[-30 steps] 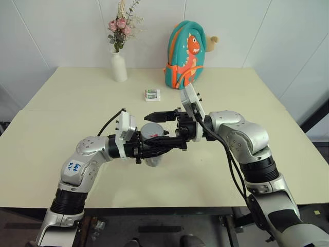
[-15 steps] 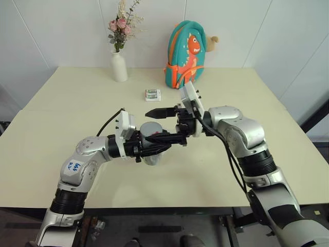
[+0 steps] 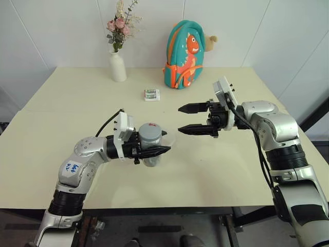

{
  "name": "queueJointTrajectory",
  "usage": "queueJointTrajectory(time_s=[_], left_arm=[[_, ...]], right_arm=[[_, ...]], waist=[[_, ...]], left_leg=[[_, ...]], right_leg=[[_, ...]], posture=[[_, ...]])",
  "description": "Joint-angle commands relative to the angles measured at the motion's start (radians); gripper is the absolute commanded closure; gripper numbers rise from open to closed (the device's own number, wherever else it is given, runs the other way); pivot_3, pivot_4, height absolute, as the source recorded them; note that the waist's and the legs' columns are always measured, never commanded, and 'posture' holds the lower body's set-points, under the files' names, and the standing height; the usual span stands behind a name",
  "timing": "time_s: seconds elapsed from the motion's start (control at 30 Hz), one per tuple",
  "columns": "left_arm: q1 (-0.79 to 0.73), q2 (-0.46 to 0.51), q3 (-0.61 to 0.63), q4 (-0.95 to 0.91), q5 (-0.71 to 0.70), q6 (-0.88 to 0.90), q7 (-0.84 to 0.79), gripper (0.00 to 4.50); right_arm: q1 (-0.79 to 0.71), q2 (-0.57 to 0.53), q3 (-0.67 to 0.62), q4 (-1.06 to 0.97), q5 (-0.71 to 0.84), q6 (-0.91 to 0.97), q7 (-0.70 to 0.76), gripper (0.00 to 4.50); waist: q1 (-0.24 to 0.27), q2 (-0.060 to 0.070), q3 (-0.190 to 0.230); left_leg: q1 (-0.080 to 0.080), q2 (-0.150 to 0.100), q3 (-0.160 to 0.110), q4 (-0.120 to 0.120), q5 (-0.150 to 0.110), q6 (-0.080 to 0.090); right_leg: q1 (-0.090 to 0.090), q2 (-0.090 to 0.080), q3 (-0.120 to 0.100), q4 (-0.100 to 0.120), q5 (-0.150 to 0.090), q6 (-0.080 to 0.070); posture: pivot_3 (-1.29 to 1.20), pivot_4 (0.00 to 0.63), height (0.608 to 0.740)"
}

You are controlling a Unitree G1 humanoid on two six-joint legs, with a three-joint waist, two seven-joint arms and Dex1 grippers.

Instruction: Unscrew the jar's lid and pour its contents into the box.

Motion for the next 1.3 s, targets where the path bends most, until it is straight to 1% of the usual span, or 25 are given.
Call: queueJointTrajectory(time_s=[0.03, 0.2, 0.27, 0.47, 0.7, 0.87, 0.97, 1.07, 1.3], left_arm=[[-0.001, 0.007, 0.012, -0.046, -0.021, -0.005, -0.001, 2.24], [-0.002, 0.004, 0.010, -0.043, -0.023, -0.004, -0.001, 2.24], [-0.003, -0.002, 0.002, -0.043, -0.022, -0.005, -0.004, 2.24], [-0.009, -0.012, -0.005, -0.037, -0.018, -0.010, -0.006, 2.24], [-0.004, -0.016, -0.008, -0.044, -0.018, -0.010, -0.006, 2.24], [-0.010, -0.018, -0.010, -0.042, -0.020, -0.009, -0.005, 2.24], [-0.014, -0.017, -0.008, -0.036, -0.019, -0.010, -0.004, 2.24], [-0.009, -0.015, -0.007, -0.038, -0.020, -0.012, -0.003, 2.24], [-0.008, -0.015, -0.011, -0.035, -0.017, -0.014, -0.001, 2.24]], right_arm=[[-0.004, 0.066, -0.015, -0.138, 0.074, 0.064, -0.050, 0.05], [0.014, 0.134, 0.013, -0.234, 0.084, 0.110, -0.110, 0.05], [0.019, 0.158, 0.062, -0.256, 0.043, 0.092, -0.131, 0.05], [0.003, 0.200, 0.081, -0.229, 0.007, 0.062, -0.175, 0.05], [-0.006, 0.219, 0.073, -0.199, -0.003, 0.043, -0.199, 0.05], [-0.024, 0.208, 0.059, -0.150, -0.023, 0.016, -0.206, 0.05], [-0.020, 0.172, 0.041, -0.127, -0.026, -0.001, -0.178, 0.05], [-0.003, 0.138, 0.023, -0.136, -0.002, 0.003, -0.148, 0.05], [0.013, 0.103, 0.018, -0.146, 0.018, 0.003, -0.107, 0.05]], waist=[[-0.001, 0.000, 0.000], [0.004, 0.000, 0.000], [0.006, 0.000, 0.000], [0.005, 0.000, 0.000], [0.002, 0.000, 0.000], [0.003, 0.000, 0.000], [0.003, 0.000, 0.000], [0.005, 0.000, 0.000], [0.004, 0.000, 0.000]], left_leg=[[0.000, 0.000, 0.000, 0.000, 0.000, 0.000], [0.000, 0.000, 0.000, 0.000, 0.000, 0.000], [0.000, 0.000, 0.000, 0.001, 0.000, 0.000], [0.000, 0.000, 0.000, 0.001, 0.000, 0.000], [0.000, 0.000, 0.000, 0.000, 0.000, 0.000], [0.000, 0.000, 0.000, 0.000, 0.000, 0.000], [0.000, 0.000, 0.000, 0.000, 0.000, 0.000], [0.000, 0.000, 0.000, 0.000, 0.000, 0.000], [0.000, 0.000, 0.000, 0.000, 0.000, 0.000]], right_leg=[[0.000, 0.000, 0.000, 0.000, 0.000, 0.000], [0.000, 0.000, 0.000, 0.000, 0.000, 0.000], [0.000, 0.000, 0.000, 0.000, 0.000, 0.000], [0.000, 0.000, 0.000, 0.000, 0.000, 0.000], [0.000, 0.000, 0.000, 0.000, 0.000, 0.000], [0.000, 0.000, 0.000, 0.000, 0.000, 0.000], [0.000, 0.000, 0.000, 0.000, 0.000, 0.000], [0.000, 0.000, 0.000, 0.000, 0.000, 0.000], [0.000, 0.000, 0.000, 0.000, 0.000, 0.000]], posture=[[0.00, 0.150, 0.740], [0.00, 0.150, 0.740], [0.00, 0.150, 0.740], [0.00, 0.150, 0.740], [0.00, 0.150, 0.740], [0.00, 0.150, 0.740], [0.00, 0.150, 0.740], [0.00, 0.150, 0.740], [0.00, 0.150, 0.740]])
